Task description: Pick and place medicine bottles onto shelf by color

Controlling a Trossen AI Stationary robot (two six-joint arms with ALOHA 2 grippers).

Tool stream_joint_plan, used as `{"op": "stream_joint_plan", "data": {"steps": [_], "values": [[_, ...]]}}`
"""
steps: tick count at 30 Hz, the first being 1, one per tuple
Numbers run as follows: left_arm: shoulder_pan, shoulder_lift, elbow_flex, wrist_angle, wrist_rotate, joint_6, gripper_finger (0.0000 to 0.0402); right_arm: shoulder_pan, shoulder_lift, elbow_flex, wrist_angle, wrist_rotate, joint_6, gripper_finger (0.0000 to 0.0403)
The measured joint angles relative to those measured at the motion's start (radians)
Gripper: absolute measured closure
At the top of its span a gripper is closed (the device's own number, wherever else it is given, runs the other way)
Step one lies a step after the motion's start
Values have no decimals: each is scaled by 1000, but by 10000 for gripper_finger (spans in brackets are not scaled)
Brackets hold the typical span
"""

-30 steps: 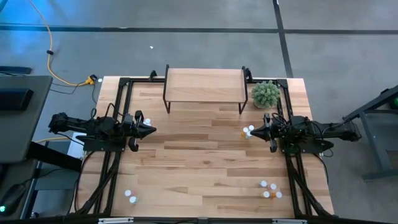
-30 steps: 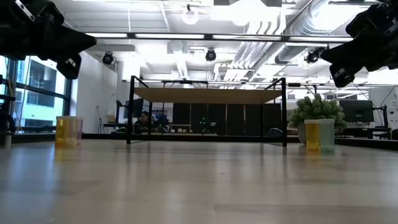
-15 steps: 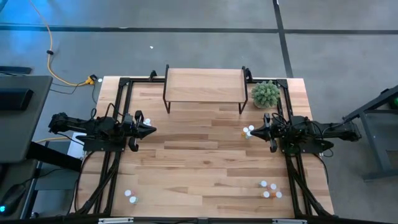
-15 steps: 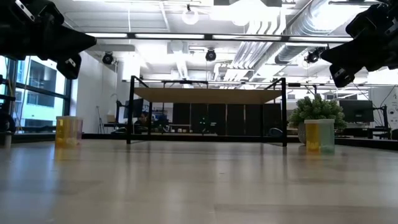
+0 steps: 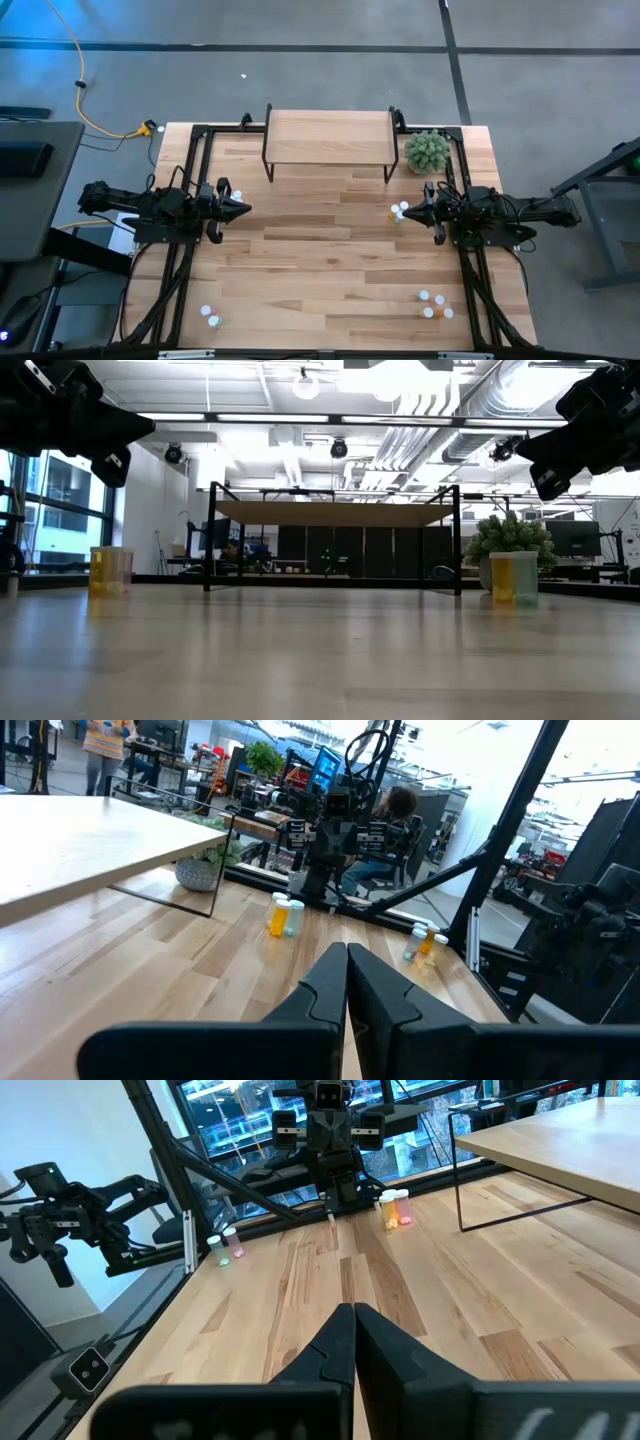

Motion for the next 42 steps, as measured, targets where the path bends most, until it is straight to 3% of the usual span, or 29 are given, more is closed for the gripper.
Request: {"op": "stream_joint_plan", "data": {"steps": [40, 42], "values": [[0, 0, 0, 0, 0, 0, 401, 0, 0, 0, 0, 0, -1, 402], [0, 0, 0, 0, 0, 0, 401, 0, 0, 0, 0, 6, -90, 402]]}}
